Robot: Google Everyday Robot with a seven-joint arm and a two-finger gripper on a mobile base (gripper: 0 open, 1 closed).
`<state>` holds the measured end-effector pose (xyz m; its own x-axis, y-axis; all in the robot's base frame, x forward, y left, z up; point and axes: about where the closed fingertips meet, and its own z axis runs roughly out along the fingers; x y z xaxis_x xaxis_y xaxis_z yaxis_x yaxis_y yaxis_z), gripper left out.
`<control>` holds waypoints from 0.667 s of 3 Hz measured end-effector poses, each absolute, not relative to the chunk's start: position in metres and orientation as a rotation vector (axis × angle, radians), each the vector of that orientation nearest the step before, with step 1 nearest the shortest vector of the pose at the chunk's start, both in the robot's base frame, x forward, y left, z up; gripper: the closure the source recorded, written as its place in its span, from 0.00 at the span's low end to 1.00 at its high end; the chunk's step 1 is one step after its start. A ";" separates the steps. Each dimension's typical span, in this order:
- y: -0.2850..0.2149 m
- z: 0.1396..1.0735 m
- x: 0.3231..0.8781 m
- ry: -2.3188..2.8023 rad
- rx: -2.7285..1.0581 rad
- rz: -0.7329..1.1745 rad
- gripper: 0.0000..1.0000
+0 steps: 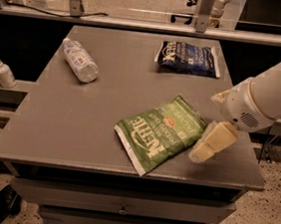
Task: Pick green jalapeno chip bag
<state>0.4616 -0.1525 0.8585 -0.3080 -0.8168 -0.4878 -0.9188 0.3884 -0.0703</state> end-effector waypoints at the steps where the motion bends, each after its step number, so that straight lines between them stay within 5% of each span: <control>1: -0.136 0.839 0.463 2.211 -1.474 0.366 0.00; 2: -0.123 0.826 0.463 2.209 -1.463 0.412 0.18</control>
Offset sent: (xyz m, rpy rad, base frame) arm 0.0030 0.0419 -0.0482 0.1021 0.0683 -0.0034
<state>0.4631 -0.1232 0.8258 -0.3314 -0.7841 -0.5247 -0.9206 0.3905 -0.0020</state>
